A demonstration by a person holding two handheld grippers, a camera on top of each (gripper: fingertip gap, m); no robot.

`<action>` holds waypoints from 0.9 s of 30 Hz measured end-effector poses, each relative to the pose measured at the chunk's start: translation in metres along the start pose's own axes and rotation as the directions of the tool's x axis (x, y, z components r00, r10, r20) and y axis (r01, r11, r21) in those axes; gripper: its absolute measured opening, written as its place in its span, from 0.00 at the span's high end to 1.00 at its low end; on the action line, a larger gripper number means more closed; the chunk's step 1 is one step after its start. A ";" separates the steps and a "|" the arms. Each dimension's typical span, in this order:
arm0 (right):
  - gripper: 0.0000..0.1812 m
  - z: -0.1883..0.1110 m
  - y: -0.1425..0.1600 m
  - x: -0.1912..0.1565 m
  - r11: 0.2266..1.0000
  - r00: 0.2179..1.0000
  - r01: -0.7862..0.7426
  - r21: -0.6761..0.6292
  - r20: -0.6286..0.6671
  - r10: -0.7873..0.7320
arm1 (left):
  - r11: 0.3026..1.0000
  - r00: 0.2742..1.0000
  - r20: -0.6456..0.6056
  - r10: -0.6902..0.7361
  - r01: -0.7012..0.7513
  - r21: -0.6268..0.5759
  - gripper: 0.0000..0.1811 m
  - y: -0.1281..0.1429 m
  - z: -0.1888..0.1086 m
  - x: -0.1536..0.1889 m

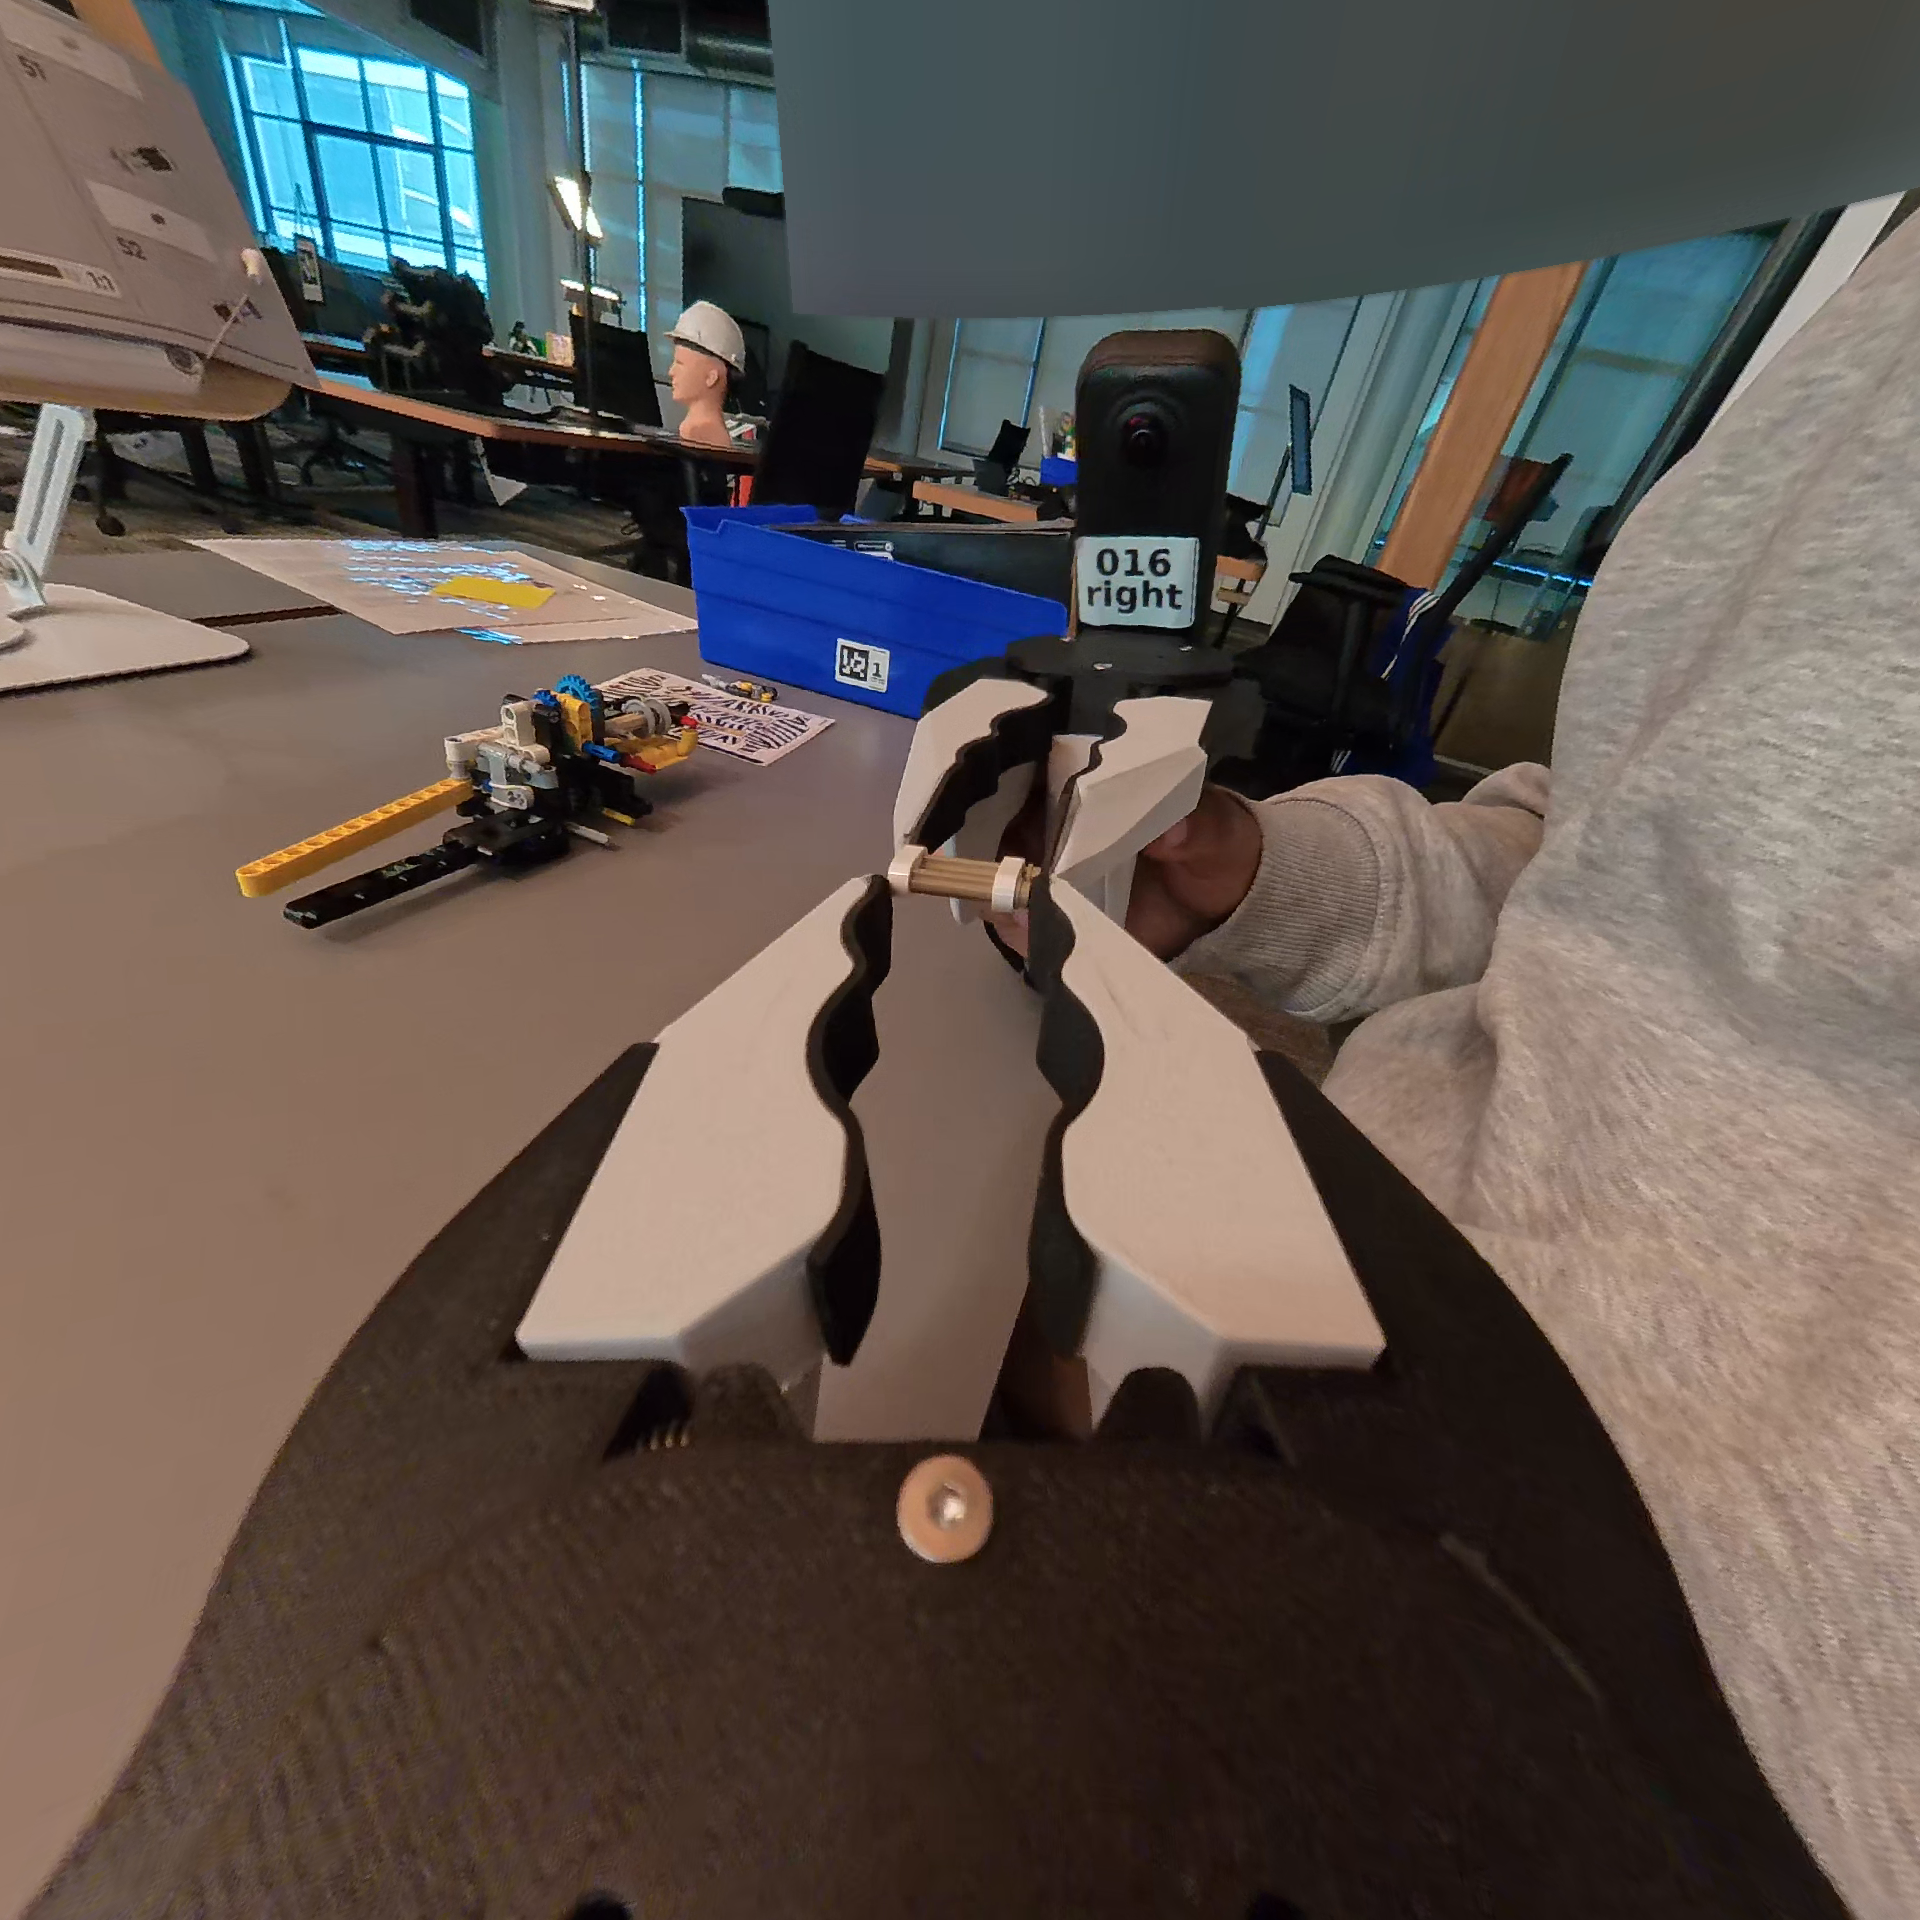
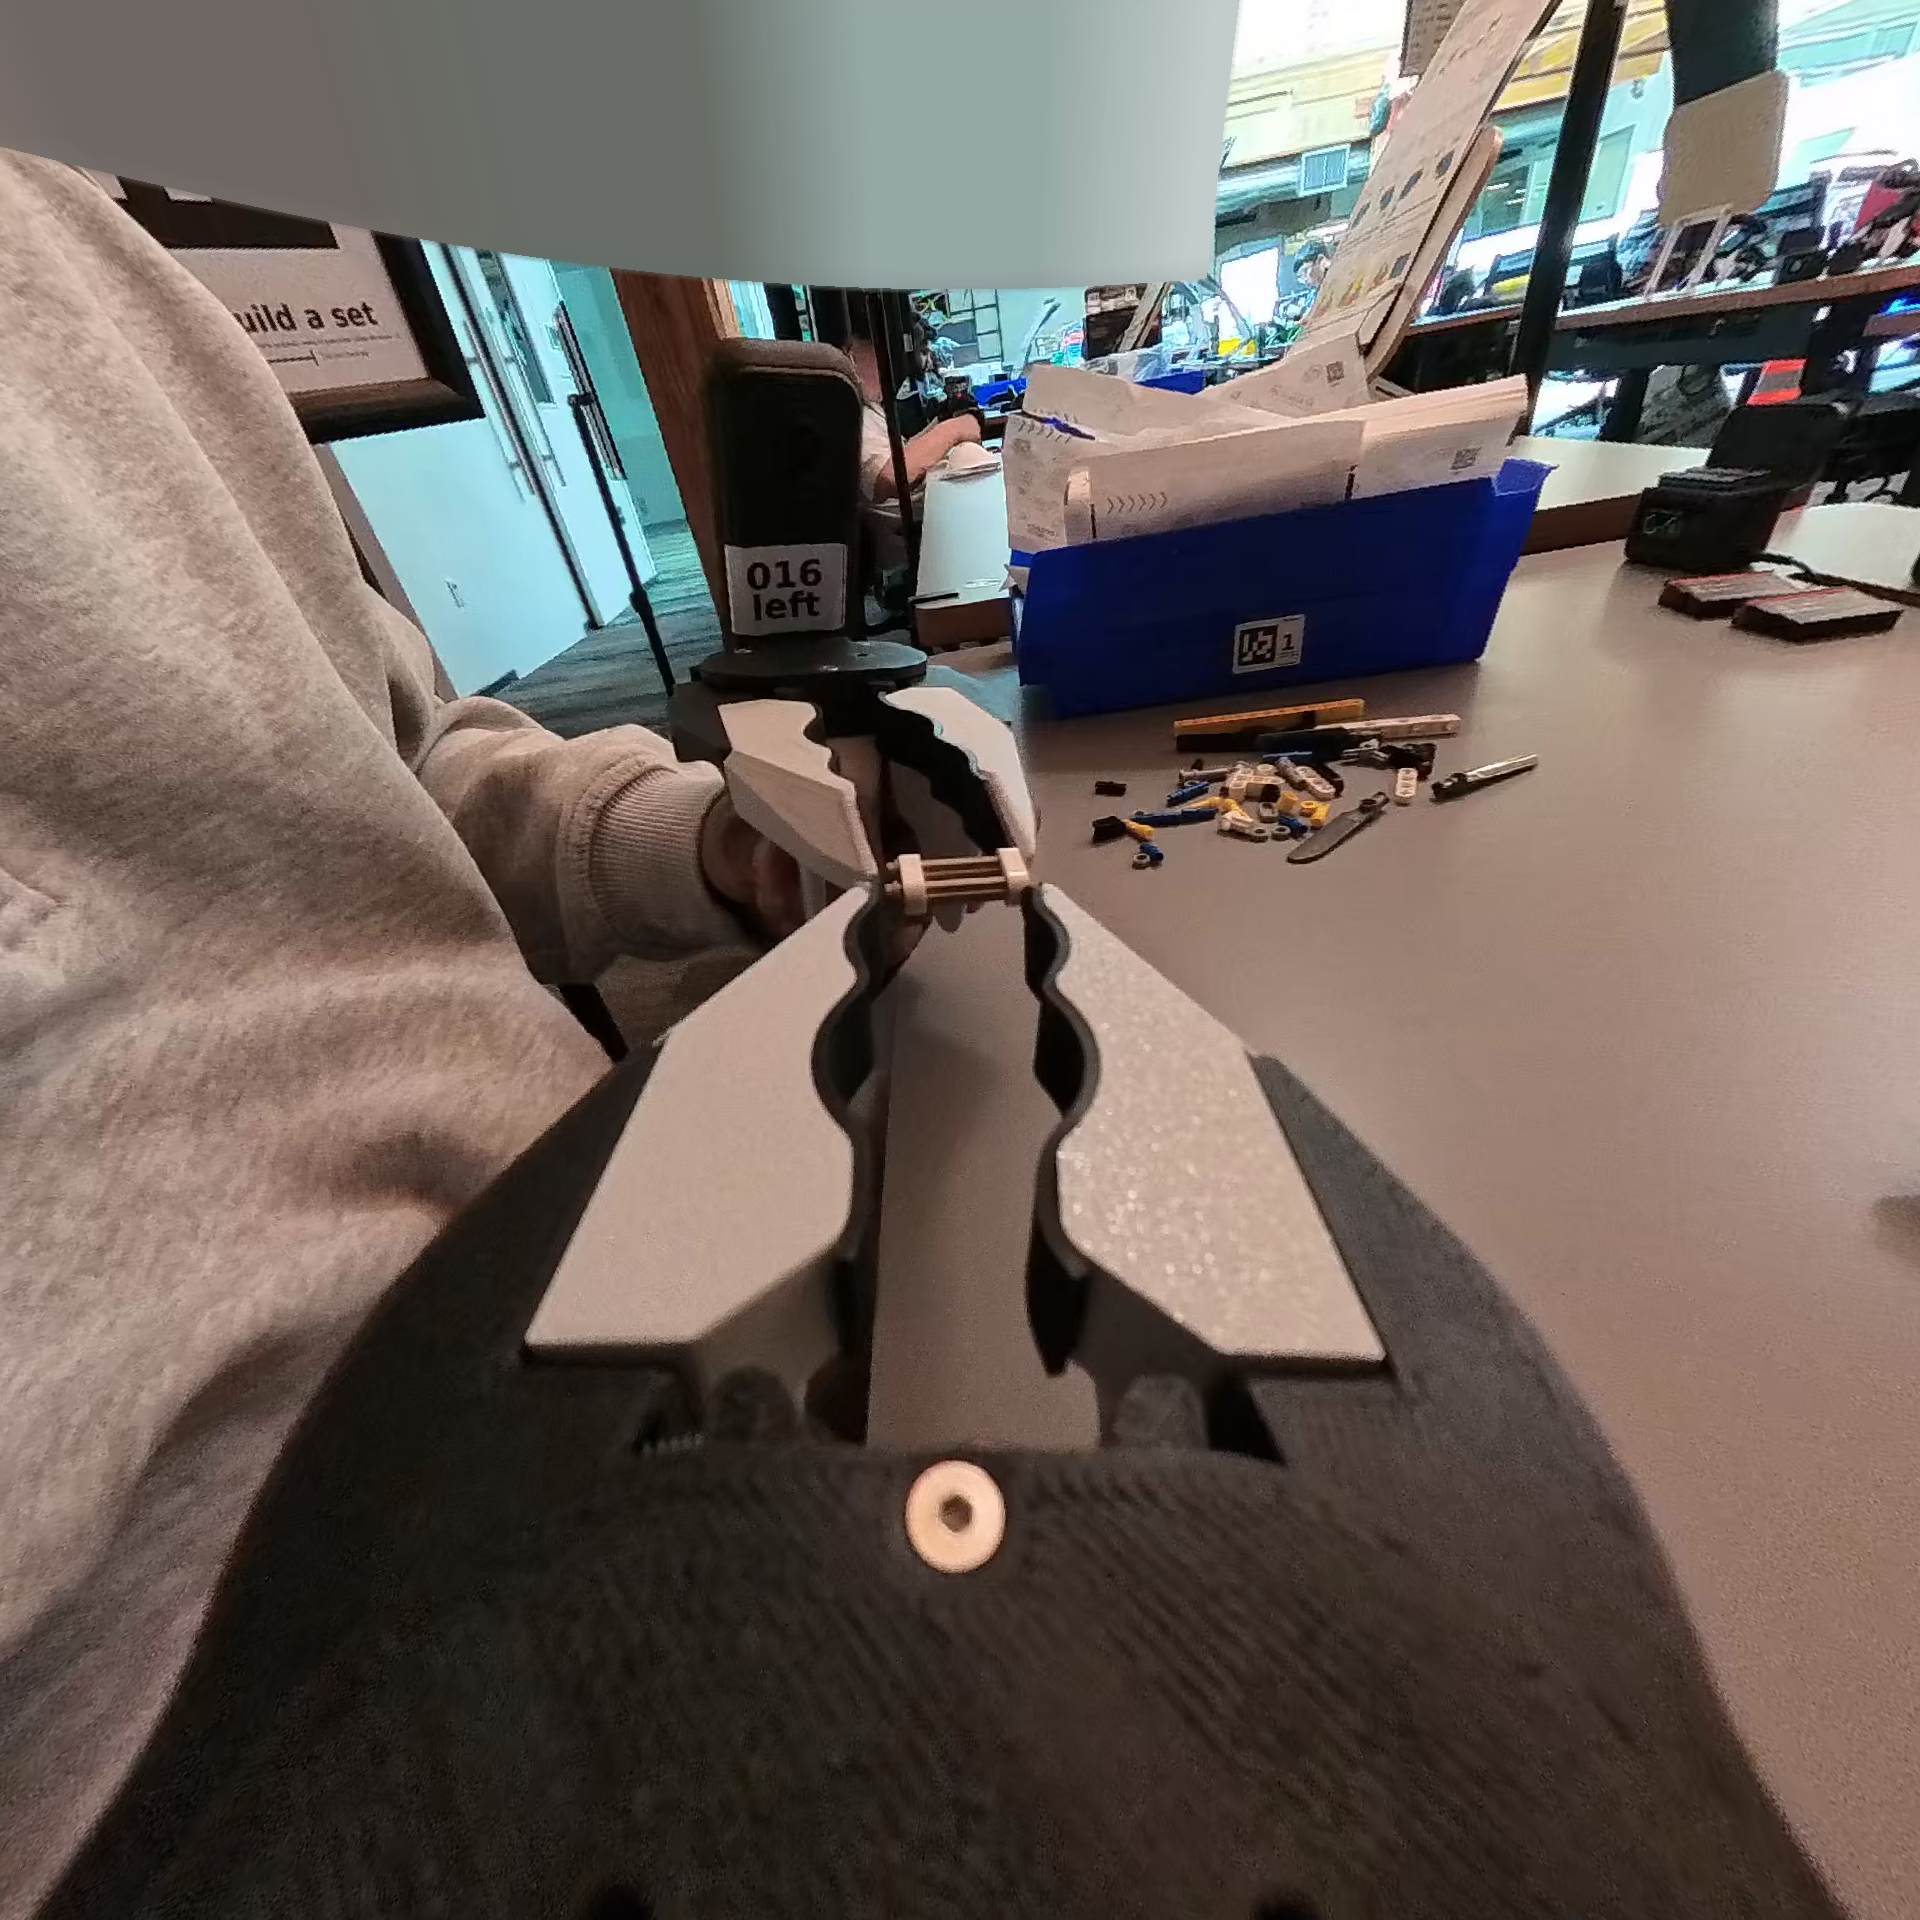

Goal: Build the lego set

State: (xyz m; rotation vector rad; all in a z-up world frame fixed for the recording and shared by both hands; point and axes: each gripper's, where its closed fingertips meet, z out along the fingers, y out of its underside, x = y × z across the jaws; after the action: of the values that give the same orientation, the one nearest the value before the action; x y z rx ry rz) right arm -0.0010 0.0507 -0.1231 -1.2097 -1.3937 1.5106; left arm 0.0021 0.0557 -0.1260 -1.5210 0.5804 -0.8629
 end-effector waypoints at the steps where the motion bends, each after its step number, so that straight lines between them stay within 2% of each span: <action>1: 0.86 0.000 0.000 0.000 1.000 1.000 -0.004 0.000 0.002 0.004 | 1.000 1.000 0.000 0.003 -0.003 0.001 0.87 0.000 0.000 0.000; 27: 0.86 -0.002 0.004 -0.001 0.999 1.000 -0.002 -0.032 0.028 0.003 | 0.999 0.999 -0.029 -0.031 0.030 -0.030 0.87 0.004 0.002 0.001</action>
State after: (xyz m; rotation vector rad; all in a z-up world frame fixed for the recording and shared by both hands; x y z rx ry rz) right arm 0.0012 0.0492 -0.1267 -1.2139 -1.4404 1.5177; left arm 0.0050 0.0553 -0.1301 -1.5499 0.5956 -0.9052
